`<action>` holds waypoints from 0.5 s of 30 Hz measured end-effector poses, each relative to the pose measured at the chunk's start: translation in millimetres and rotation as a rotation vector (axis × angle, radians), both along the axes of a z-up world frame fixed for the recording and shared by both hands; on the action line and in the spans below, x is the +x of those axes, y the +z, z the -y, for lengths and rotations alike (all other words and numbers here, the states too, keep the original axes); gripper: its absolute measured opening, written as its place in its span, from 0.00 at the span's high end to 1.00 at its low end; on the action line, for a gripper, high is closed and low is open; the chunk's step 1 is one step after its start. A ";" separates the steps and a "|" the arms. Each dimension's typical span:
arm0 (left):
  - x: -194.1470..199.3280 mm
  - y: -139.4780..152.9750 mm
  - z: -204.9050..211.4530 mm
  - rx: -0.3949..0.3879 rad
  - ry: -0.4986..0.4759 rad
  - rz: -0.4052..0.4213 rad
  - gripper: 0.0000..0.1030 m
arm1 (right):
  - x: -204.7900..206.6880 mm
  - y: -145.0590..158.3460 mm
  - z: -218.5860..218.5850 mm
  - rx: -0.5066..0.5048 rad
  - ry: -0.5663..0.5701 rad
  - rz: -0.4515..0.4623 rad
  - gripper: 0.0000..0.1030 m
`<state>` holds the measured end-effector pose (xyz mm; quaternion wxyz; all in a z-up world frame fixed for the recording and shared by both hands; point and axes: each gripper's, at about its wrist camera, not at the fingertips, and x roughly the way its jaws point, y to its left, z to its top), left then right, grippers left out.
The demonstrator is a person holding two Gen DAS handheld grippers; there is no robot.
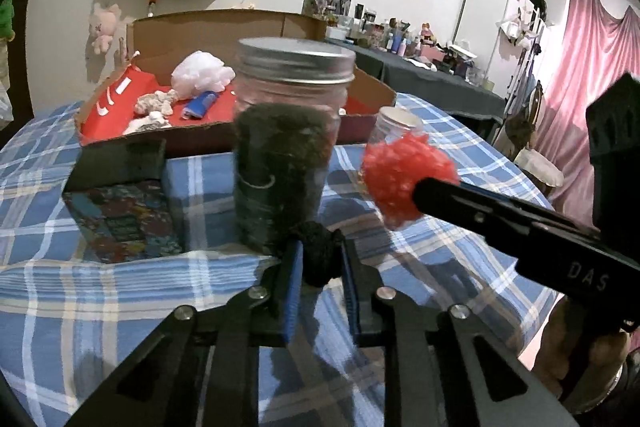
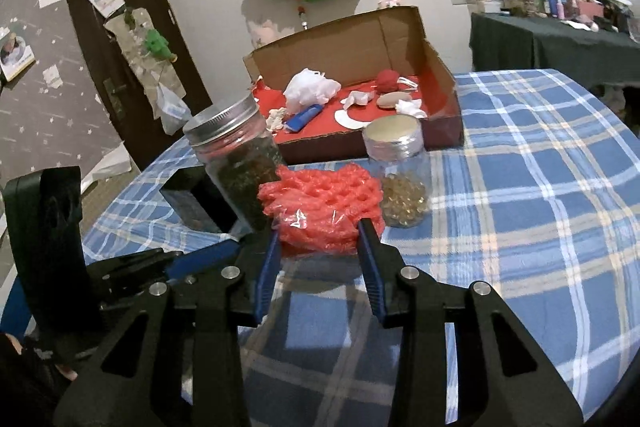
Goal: Organize soft objects
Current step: 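Lift the red mesh bag with the right tool while the left tool grasps the black fluffy ball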
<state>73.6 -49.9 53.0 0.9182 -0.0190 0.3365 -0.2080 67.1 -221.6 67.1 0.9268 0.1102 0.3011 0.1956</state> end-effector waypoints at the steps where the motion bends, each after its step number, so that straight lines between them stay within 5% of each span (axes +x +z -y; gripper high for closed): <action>1: -1.0 0.7 -1.7 -0.001 0.000 0.002 0.88 | -2.0 -0.5 1.3 0.005 -0.005 0.001 0.65; 10: -6.7 -0.7 -16.6 0.008 0.006 0.011 0.91 | -20.6 -7.3 0.3 -0.039 -0.048 0.012 0.65; 11: -8.3 -1.7 -18.2 0.006 0.010 0.016 0.88 | -22.3 -9.0 0.9 -0.044 -0.052 0.009 0.65; 13: -11.4 -2.5 -21.2 0.002 0.007 0.024 0.55 | -27.4 -12.5 2.6 -0.059 -0.064 0.006 0.62; 15: -15.5 -2.8 -22.7 0.004 0.011 0.047 0.39 | -32.6 -16.0 2.1 -0.097 -0.075 0.002 0.62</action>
